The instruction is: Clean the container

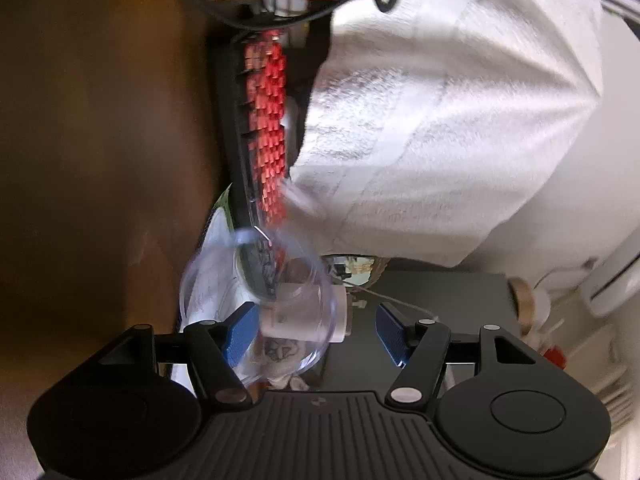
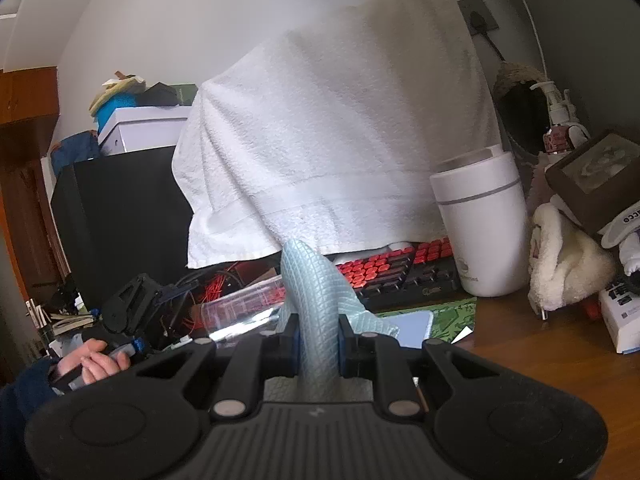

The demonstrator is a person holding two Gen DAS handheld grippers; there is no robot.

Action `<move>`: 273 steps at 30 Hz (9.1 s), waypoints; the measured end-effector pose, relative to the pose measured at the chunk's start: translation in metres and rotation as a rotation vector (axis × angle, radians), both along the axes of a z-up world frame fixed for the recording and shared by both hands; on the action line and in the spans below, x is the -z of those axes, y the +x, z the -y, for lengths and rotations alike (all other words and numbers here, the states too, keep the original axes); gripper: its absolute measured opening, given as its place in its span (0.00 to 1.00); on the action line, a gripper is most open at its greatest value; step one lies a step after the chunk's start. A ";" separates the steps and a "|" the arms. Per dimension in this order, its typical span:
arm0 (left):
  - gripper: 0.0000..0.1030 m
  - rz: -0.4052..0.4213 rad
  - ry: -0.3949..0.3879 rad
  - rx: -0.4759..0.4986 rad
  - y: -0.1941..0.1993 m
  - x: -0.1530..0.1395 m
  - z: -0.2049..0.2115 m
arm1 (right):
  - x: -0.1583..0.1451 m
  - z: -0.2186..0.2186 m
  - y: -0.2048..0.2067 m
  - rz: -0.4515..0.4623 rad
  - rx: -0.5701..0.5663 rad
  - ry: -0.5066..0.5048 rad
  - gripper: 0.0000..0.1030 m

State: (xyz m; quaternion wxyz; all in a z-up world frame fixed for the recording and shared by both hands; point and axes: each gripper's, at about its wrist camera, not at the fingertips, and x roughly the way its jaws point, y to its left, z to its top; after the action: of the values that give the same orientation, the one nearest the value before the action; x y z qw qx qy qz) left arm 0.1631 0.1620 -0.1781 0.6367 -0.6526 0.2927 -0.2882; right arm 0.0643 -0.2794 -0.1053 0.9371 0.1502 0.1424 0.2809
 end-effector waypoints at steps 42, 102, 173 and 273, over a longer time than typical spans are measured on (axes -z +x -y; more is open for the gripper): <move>0.09 0.567 0.850 -0.059 -0.045 -0.086 0.121 | -0.007 0.017 -0.005 0.022 0.037 0.003 0.16; 0.24 0.769 0.810 0.094 -0.094 -0.005 0.164 | -0.020 -0.045 -0.004 0.129 -0.012 -0.231 0.18; 0.25 0.811 0.849 0.049 -0.099 0.000 0.170 | -0.022 -0.076 -0.010 0.137 0.063 -0.260 0.34; 0.25 0.817 0.867 0.051 -0.095 0.001 0.171 | -0.013 -0.074 0.004 0.140 0.013 -0.187 0.15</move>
State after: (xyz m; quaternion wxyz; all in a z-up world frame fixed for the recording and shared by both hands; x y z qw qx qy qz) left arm 0.0680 -0.0094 -0.1792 0.8990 -0.1622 0.1305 -0.3852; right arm 0.0679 -0.2052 -0.0918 0.9565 0.0428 0.1013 0.2702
